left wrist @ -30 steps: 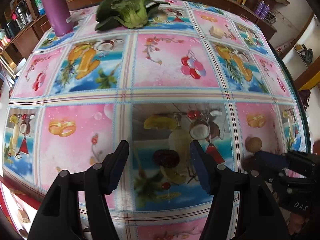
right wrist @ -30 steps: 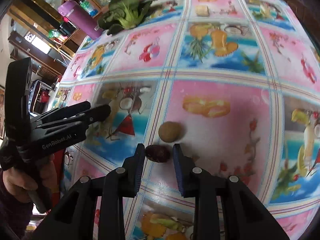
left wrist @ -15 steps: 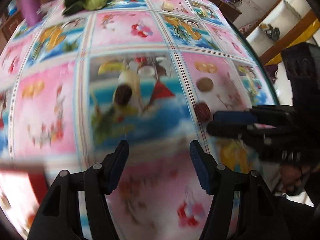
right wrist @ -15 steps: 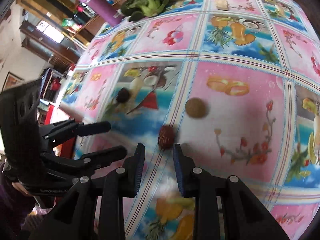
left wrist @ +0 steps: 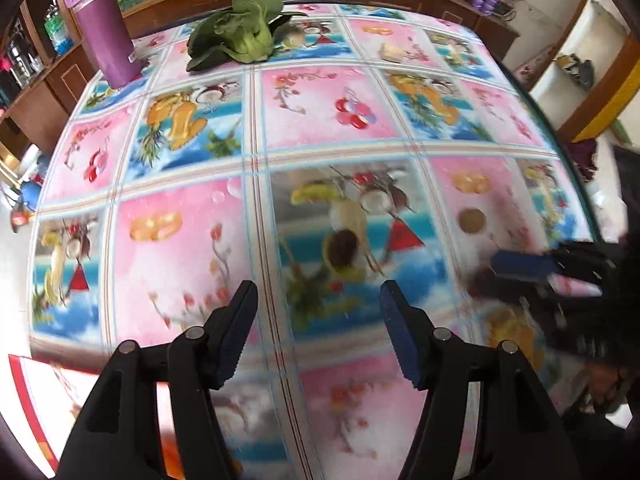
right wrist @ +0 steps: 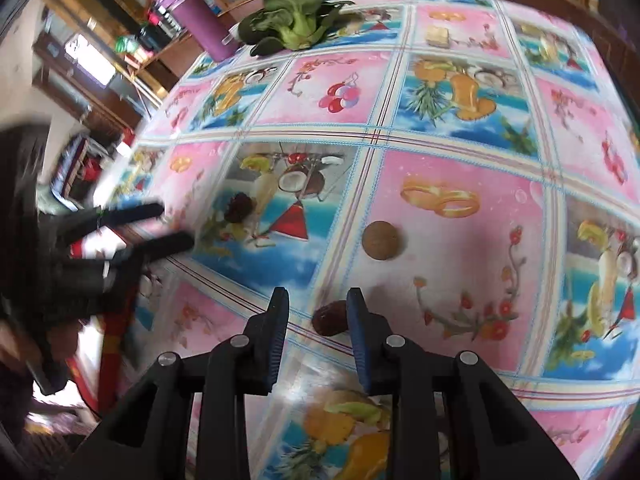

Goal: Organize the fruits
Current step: 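Grasp a red date with the right tool while the left tool grasps another red date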

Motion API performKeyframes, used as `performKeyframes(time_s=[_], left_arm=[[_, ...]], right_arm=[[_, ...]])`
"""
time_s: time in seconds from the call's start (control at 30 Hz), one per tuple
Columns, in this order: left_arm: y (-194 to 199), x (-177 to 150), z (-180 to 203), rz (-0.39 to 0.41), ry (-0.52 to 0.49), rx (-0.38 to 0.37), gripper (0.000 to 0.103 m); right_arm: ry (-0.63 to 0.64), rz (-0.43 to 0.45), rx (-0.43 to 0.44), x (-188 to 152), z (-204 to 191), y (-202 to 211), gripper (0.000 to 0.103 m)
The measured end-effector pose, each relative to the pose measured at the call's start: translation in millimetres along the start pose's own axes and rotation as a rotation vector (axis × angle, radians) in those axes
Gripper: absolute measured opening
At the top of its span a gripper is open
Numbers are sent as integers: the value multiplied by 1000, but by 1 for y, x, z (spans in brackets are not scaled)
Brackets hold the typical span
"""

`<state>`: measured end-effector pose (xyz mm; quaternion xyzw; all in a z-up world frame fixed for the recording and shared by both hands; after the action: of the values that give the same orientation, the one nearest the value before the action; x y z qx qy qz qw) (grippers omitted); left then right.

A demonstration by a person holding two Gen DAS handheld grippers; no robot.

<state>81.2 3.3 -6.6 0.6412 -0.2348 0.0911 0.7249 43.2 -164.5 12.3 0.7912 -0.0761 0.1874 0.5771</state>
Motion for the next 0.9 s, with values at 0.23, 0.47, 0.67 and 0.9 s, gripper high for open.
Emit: performKeyframes(time_s=[0.23, 0.47, 0.67, 0.9], left_arm=[[-24, 11, 7, -23, -57, 13, 64], [-37, 11, 9, -39, -82, 15, 64], [-47, 10, 13, -49, -98, 16, 64], [-46, 14, 9, -28, -98, 17, 27]], right_arm=[[34, -15, -3, 0, 8, -4, 30], [64, -47, -32, -5, 3, -13, 30], [51, -34, -62, -4, 2, -15, 28], [61, -21, -82, -9, -5, -15, 26]])
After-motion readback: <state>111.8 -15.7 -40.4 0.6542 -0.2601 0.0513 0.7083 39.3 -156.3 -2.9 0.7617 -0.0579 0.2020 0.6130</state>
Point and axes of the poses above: each gripper's, at about its wrist camera, not at the fingertips, and y roughly against the way its jaws point, z to its right, x to its top, the point moved 5 cm from there along -y, roughly the way its jaws point, and after that the axes turned 5 degrees about z, right-handed, at the moved point
